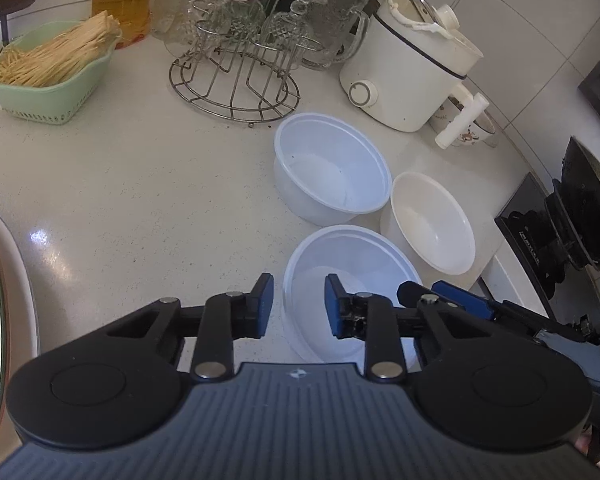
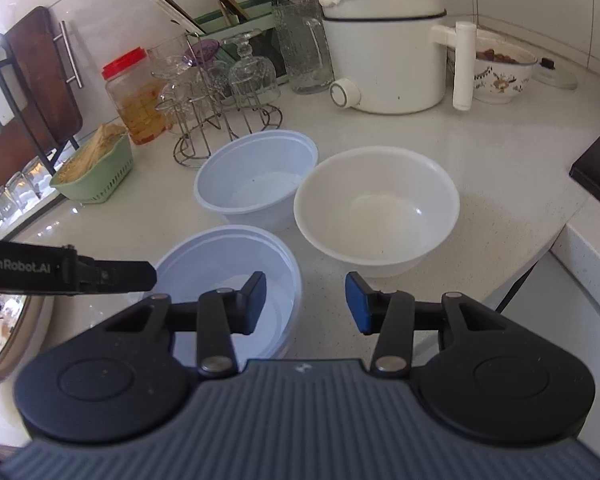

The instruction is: Organize plates and bowls

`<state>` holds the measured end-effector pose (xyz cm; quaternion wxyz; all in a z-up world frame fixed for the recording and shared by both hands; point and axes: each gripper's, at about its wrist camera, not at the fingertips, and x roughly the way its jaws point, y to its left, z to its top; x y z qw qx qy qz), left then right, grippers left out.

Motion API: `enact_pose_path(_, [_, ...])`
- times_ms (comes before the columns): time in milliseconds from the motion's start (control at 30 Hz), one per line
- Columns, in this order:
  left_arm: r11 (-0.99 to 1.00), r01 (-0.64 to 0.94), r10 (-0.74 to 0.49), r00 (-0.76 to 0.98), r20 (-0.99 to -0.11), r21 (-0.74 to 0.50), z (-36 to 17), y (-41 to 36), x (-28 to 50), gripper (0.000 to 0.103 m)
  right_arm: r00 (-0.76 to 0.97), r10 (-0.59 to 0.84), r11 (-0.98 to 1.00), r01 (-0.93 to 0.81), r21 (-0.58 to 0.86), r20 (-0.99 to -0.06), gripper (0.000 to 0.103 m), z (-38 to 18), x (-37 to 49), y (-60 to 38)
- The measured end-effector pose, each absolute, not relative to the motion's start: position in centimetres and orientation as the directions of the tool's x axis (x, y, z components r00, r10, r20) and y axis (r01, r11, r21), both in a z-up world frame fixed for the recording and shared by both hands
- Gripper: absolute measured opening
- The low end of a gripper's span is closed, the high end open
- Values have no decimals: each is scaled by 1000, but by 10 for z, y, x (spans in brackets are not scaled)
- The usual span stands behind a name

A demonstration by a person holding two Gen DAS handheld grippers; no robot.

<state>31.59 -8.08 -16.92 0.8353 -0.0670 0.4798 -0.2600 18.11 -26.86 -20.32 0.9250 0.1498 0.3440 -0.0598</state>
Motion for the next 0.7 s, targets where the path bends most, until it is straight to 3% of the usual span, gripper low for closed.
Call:
enact_pose_path(167, [846, 393, -510, 404, -760, -359, -170, -86, 316, 10, 736, 15, 946, 208, 247, -677, 15, -208, 185, -265])
enact_pose_path(700, [856, 388, -498, 436, -750, -342, -149, -61, 321, 9, 731, 99, 957, 116, 265, -676, 9, -204, 205, -240])
